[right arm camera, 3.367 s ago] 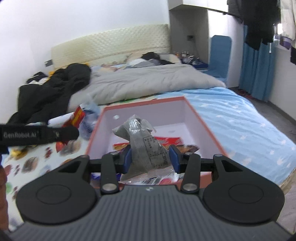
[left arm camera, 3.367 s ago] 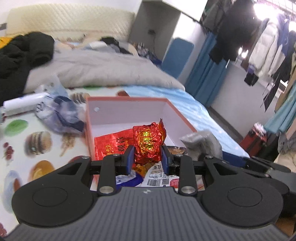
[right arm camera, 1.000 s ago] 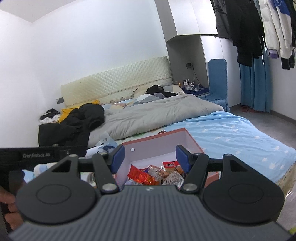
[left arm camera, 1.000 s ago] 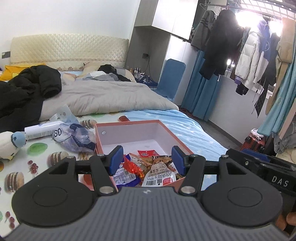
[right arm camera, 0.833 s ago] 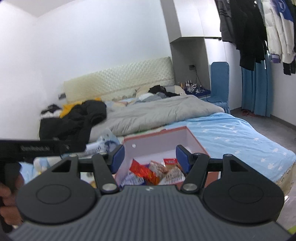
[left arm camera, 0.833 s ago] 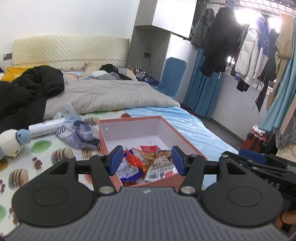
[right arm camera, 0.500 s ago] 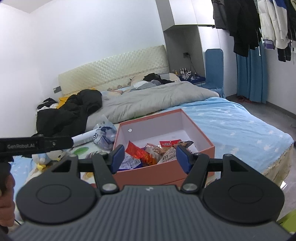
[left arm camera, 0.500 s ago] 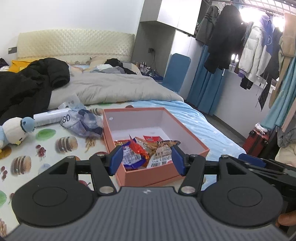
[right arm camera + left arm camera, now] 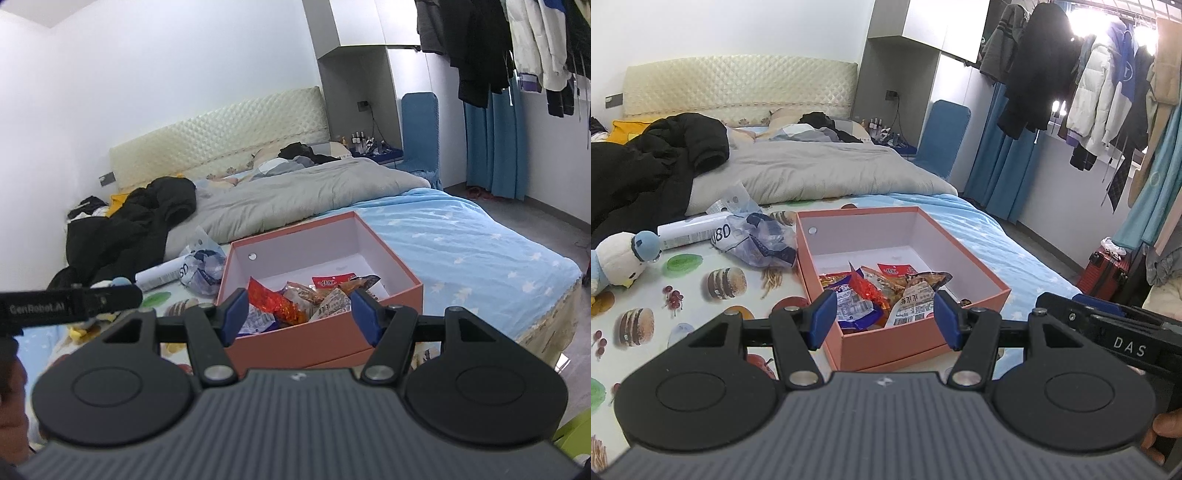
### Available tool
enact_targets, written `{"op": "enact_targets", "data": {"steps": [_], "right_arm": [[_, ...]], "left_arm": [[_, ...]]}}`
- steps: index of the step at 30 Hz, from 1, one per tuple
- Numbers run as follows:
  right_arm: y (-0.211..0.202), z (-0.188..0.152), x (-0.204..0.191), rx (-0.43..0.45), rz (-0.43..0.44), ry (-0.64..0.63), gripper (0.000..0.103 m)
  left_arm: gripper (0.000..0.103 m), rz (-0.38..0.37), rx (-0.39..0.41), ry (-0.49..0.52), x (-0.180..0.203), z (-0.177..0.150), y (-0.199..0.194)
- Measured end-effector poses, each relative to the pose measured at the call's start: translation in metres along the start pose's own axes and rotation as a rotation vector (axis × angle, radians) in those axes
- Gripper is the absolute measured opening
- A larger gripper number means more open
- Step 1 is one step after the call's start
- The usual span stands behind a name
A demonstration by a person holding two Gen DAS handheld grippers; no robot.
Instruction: Organize snacks
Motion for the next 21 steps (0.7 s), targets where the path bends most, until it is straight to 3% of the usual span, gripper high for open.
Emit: {"op": "enact_targets", "data": {"steps": [6, 8, 9, 10, 11, 13, 21], "right_arm": [[-0.003, 0.002, -0.001, 0.009, -0.002, -0.01, 0.064], [-0.004, 0.002, 0.0, 0.014, -0.004, -0.012, 0.064], [-0.004, 0.003, 0.0, 0.017, -0.002, -0.009, 0.064], [-0.004, 0.003, 0.0, 0.021, 0.0, -0.013, 0.067], [-0.004, 0.003, 0.0, 0.024, -0.004, -0.022, 0.086], [-0.005, 0.003, 0.001, 0.038, -0.036, -0.027, 0.103], [-0.002, 0.002, 0.004, 0.019, -0.039, -0.012, 0.103]], "left_arm": [[0.066, -0.002, 0.0, -0.002, 0.001, 0.0, 0.0], [0.089, 0.01, -0.007, -0.008, -0.002, 0.0, 0.002], [0.094, 0.019, -0.007, -0.006, -0.002, 0.001, 0.002], [0.099, 0.029, -0.001, -0.001, -0.003, 0.001, 0.002], [0.1, 0.039, 0.002, 0.003, -0.004, 0.001, 0.002], [0.101, 0.051, 0.0, 0.015, -0.003, 0.002, 0.003], [0.103, 0.068, -0.009, -0.012, -0.01, 0.003, 0.006]]}}
Point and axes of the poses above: each gripper's, at about its wrist camera, not at the fingertips, and y roughly the way its jaws point, x to its right, z to its top, the point moved 6 cm from there along y, roughly the way its jaws point, and after that the axes turned 8 degrees about -y, right-handed, at the moved point
